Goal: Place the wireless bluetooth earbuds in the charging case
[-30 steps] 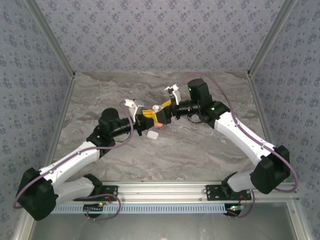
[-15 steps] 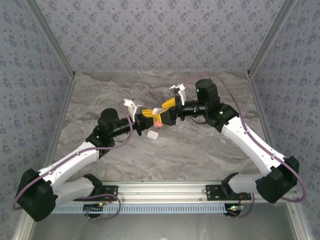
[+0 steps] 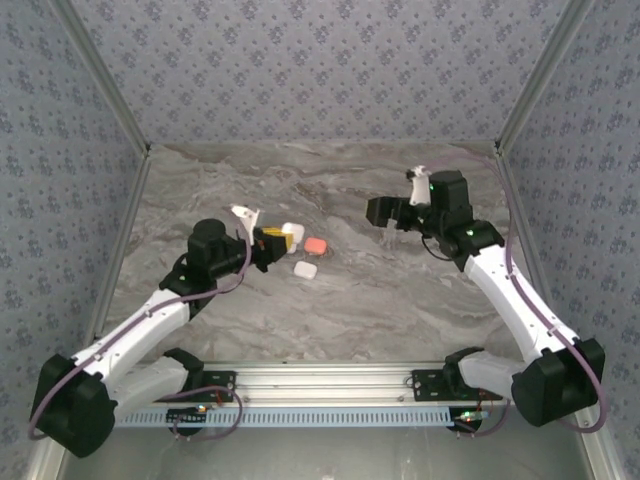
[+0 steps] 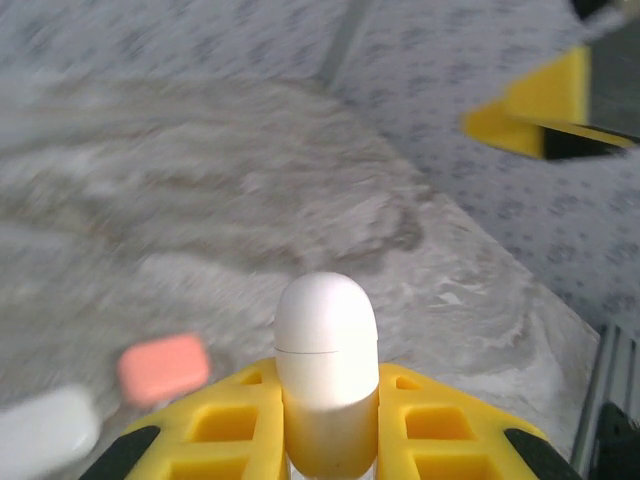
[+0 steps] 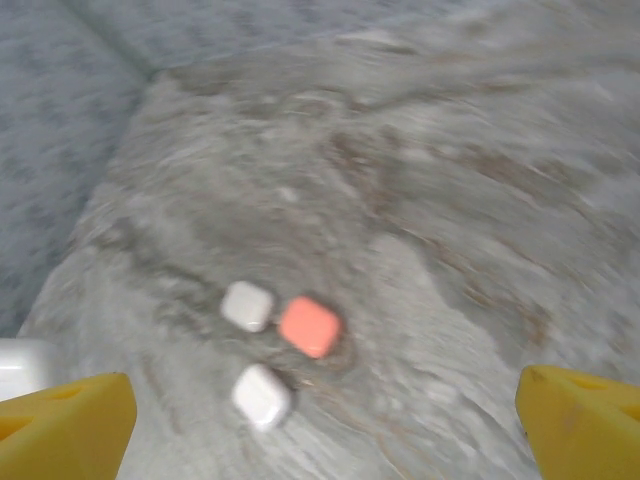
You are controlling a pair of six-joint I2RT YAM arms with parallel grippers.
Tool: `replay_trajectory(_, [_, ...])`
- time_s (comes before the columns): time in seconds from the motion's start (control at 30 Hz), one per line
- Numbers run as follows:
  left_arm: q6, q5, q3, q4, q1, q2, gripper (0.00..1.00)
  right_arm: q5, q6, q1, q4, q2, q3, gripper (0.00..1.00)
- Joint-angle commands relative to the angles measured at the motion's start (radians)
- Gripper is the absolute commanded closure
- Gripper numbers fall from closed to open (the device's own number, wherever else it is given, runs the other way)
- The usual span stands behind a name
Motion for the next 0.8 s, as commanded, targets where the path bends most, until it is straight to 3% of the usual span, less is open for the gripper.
replay_trajectory(0.0, [-0.119,0.054,-0.054,-0.052,0.088,0.052,1.0,0.035,0.148,-0.051,0.054,-0.018,-0.11,0.0])
replay_trajectory(0.17, [-0.112,0.058,-0.065,-0.077,0.134,0.169,1.0,0.042,0.153,-0.085,0.043,-0.035,-0.177,0.0])
replay_trajectory(0.57, [-0.135,0.053,-0.03,0.057,0.137,0.446,0.96,0.053,0.123,-0.094,-0.002,-0.051,-0.191,0.0])
replay_trajectory(0.7, [-0.153,0.06,-0.037,0.093,0.136,0.475,0.86,0.052,0.121,-0.097,-0.003,-0.053,-0.197,0.0])
replay_trajectory(0.77, [-0.152,0.055,-0.041,0.087,0.136,0.475,0.74,0.05,0.115,-0.097,-0.007,-0.053,-0.196,0.0])
